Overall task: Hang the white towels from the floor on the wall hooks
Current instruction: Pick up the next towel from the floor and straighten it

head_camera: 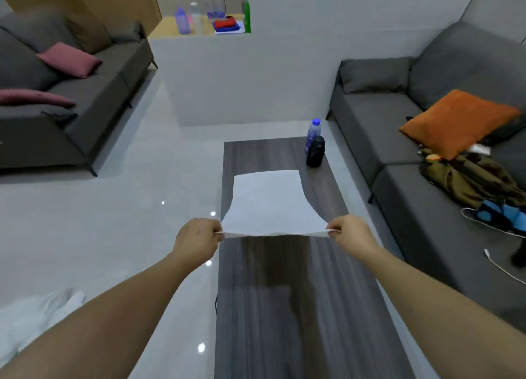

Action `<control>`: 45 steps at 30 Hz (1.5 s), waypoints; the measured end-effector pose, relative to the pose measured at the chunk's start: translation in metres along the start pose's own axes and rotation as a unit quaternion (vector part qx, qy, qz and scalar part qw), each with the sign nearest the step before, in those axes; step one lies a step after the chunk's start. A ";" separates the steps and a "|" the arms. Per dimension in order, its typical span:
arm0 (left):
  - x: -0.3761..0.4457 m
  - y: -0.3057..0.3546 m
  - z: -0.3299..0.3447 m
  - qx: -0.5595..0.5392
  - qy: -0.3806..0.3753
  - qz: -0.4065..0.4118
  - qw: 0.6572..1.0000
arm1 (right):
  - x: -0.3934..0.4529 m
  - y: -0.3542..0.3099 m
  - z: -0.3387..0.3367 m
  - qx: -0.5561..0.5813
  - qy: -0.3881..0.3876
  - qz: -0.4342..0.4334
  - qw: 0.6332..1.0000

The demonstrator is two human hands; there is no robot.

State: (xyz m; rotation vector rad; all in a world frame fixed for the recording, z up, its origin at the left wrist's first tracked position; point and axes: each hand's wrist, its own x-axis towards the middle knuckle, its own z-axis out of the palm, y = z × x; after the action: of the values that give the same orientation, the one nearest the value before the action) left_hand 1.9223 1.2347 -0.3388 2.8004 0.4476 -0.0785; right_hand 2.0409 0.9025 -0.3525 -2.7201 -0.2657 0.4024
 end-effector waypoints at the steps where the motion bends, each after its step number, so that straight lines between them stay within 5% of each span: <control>1: -0.017 -0.003 0.015 0.003 -0.019 0.000 1.000 | -0.017 0.010 0.013 0.001 -0.014 0.012 1.000; 9: -0.141 -0.025 0.080 -0.001 -0.129 -0.001 0.992 | -0.153 0.050 0.076 -0.022 -0.097 0.060 0.993; 17: -0.186 -0.041 0.092 -0.012 -0.120 -0.017 0.993 | -0.208 0.053 0.094 -0.018 -0.082 0.071 0.994; 32: 0.006 -0.028 0.099 -0.012 -0.096 -0.087 0.992 | 0.019 0.047 0.083 0.011 -0.073 0.052 0.996; 38: 0.071 -0.034 0.132 -0.058 -0.048 -0.130 0.989 | 0.095 0.042 0.104 0.055 0.002 0.096 0.994; 45: 0.024 -0.054 0.219 -0.081 -0.214 -0.214 0.950 | 0.052 0.088 0.196 0.094 -0.135 0.192 0.967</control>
State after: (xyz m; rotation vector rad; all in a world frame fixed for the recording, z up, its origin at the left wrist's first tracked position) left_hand 1.9270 1.2246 -0.5651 2.3818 0.8884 -0.6940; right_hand 2.0396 0.9008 -0.5732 -2.5186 0.2270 0.8637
